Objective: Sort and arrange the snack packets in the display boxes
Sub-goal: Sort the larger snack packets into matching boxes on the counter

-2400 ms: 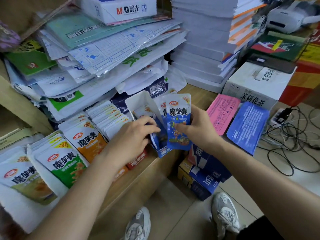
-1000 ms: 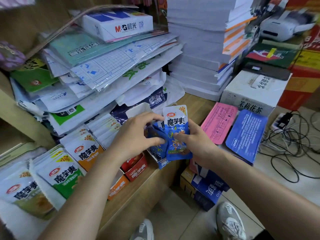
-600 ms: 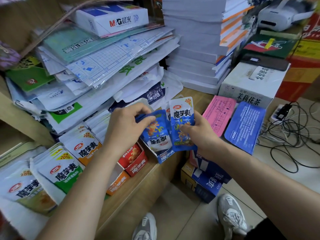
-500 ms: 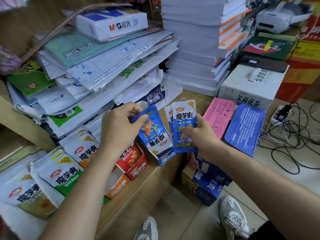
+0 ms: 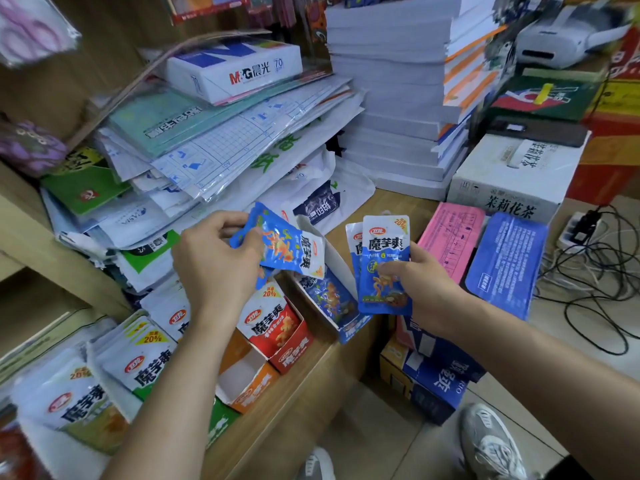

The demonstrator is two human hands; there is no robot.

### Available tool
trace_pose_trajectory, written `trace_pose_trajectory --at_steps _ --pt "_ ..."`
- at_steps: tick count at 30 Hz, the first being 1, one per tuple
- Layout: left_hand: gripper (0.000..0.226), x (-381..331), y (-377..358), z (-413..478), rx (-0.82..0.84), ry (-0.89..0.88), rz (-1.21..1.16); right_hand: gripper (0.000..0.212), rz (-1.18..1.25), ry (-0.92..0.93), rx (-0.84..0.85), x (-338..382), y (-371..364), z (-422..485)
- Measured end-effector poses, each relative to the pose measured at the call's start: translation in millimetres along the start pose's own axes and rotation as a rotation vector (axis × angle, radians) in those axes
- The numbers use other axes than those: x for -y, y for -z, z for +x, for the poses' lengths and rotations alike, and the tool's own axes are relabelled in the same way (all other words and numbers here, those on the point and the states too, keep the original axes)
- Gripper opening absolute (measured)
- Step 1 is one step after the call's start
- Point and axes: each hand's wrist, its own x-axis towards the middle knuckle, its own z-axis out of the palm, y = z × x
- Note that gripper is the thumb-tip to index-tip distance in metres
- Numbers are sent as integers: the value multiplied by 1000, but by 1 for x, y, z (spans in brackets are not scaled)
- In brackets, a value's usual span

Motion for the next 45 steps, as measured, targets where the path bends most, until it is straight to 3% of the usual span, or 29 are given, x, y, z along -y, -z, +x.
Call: trace_pose_trajectory --at_steps 3,8,12,15,19,23,27,30,33,37,42,45 --pt "26 -1 4 3 -133 35 -217 28 120 -29 28 2 -4 -3" --pt "26 -10 -9 -12 -228 161 -511 32 296 -100 170 5 -16 -8" --pt "24 -18 -31 -37 -117 221 -583 59 386 -166 360 4 -24 -14" --pt "23 -22 -45 -55 67 216 -622 51 390 -99 392 3 -28 -17" --pt "39 -20 -47 -59 359 181 -522 38 365 -29 270 1 -26 -13" --pt "49 -17 -41 -51 615 156 -408 27 319 21 291 4 -17 -9" --pt "32 -15 -44 -49 539 86 -324 39 284 39 359 7 -16 -12" --pt "46 -16 -44 -52 430 28 -227 48 309 6 383 7 -17 -11" --pt "38 -16 -44 -55 379 -27 -139 40 367 -18 365 6 -19 -9" --pt "20 -16 -43 -61 388 -63 -112 30 395 6 236 5 -18 -8" --pt "16 -14 -32 -47 585 -165 -54 31 346 -10 165 8 -9 -4" --pt "18 -8 -18 -21 456 -167 -4 38 302 -2 132 9 -2 -1"
